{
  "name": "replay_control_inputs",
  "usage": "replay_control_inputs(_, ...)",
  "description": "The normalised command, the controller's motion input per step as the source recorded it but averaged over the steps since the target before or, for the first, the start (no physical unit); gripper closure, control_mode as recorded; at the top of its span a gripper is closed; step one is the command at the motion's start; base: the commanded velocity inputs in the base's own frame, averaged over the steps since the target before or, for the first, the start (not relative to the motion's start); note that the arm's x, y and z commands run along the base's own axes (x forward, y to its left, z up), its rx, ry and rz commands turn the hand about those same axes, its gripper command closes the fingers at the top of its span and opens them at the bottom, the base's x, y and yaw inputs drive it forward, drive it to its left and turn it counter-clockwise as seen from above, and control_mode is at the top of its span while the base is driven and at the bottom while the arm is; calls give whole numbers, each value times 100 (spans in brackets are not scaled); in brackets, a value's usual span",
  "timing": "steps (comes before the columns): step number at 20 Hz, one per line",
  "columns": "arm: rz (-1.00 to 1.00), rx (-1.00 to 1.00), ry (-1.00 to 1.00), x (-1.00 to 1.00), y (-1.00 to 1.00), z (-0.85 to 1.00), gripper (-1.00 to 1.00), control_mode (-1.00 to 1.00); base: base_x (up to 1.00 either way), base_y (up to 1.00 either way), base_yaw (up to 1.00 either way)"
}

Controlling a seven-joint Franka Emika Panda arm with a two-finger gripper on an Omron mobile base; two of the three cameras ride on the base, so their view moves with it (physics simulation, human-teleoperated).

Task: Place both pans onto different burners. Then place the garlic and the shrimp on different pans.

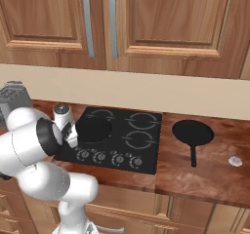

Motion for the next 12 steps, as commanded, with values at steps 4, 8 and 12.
replay_control_inputs(4,23,-15,0,0,5,20,-100,-100,0,0,0)
replay_control_inputs(8,22,-23,2,0,9,2,-100,-100,0,0,0)
replay_control_inputs(12,22,-10,0,0,2,4,-100,-100,0,0,0)
